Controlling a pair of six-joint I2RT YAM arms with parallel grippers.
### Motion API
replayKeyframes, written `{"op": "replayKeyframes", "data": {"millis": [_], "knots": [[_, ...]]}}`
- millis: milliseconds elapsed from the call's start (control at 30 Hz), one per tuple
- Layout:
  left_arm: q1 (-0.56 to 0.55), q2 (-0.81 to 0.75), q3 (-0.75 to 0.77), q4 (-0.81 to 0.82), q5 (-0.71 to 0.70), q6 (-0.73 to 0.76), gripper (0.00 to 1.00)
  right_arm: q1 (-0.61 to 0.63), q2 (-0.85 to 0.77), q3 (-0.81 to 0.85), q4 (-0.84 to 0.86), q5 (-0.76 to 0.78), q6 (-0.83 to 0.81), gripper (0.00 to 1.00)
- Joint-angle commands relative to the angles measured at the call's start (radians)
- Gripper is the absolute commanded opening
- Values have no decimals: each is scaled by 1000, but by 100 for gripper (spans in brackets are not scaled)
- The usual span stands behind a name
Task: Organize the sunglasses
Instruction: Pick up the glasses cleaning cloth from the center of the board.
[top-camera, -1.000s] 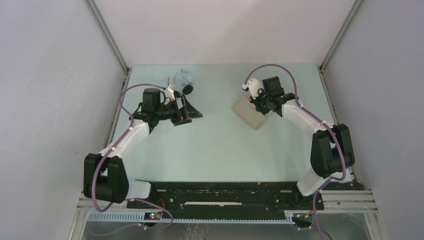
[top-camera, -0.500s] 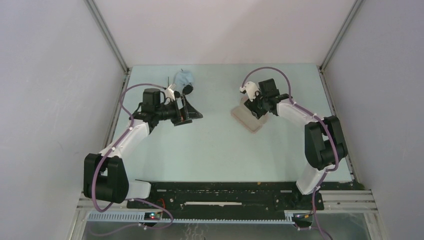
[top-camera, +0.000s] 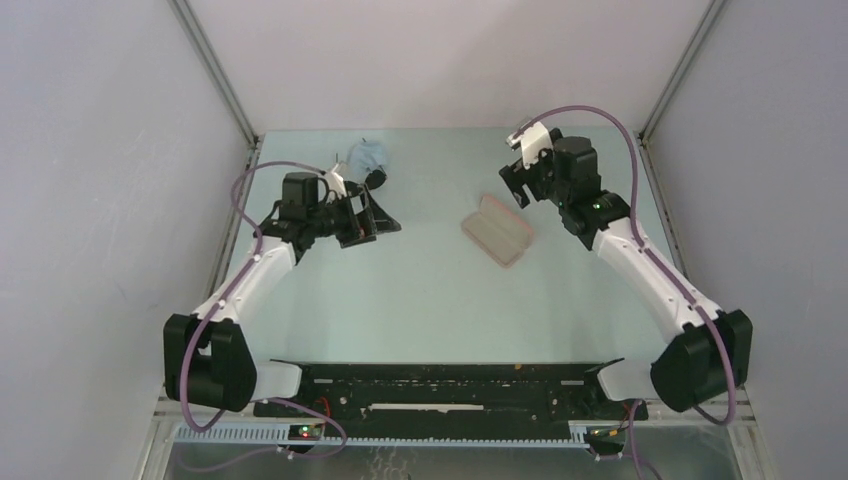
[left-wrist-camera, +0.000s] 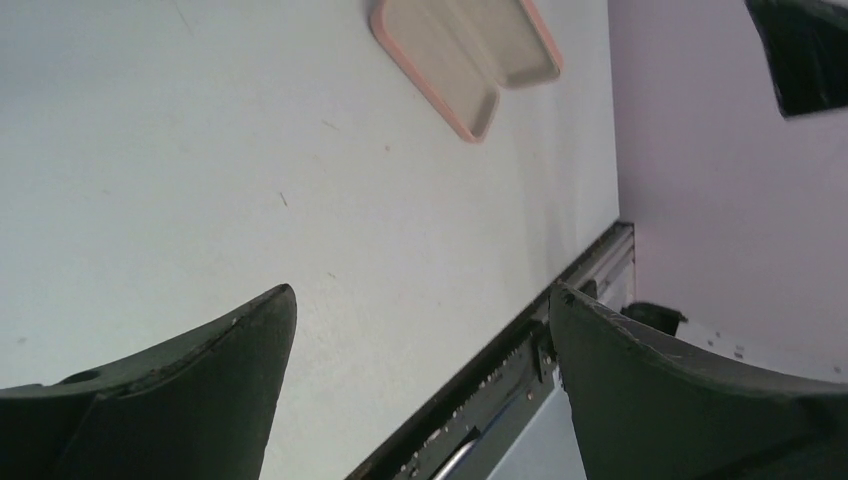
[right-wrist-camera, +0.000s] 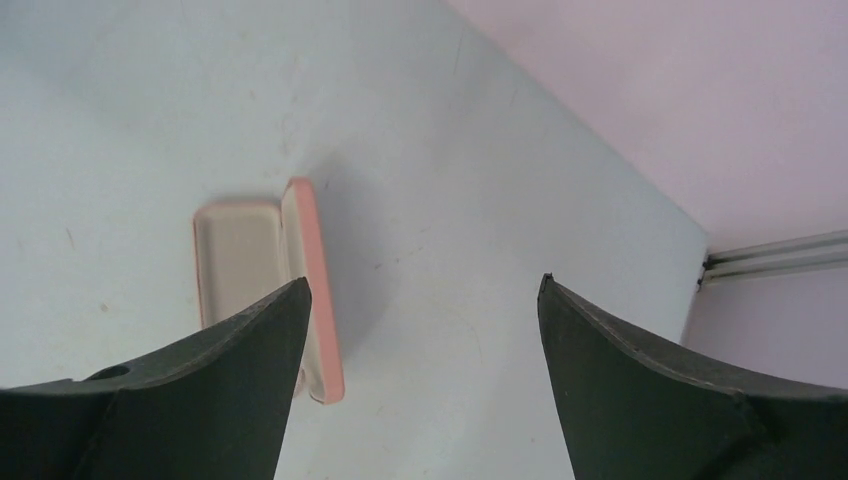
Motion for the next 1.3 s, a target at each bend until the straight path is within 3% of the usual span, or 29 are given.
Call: {"op": "replayKeyframes", "data": {"millis": [0,200,367,533,833,1100,1267], "knots": [[6,-18,147,-58,-172,-3,100,74,-77,16,36,138,131,91],[8,112,422,-299,-427,30,100,111,-225,-79,171,37,468,100],[38,260,636,-405,-615,40,100,157,-257,-122,109,88,600,100],[54,491,871,-439,-664,62,95,165,-279,-171,20,104,670,99],[92,937,1408,-507,-675,101,83,188,-433,-371,48,278,823,97],[103,1087,1423,-314,-743,134,73,189,-452,-390,-19,320,875,97],[124,1201,1490,-294,-674,96,69,188,-438,-389,-29,306,890,96]]}}
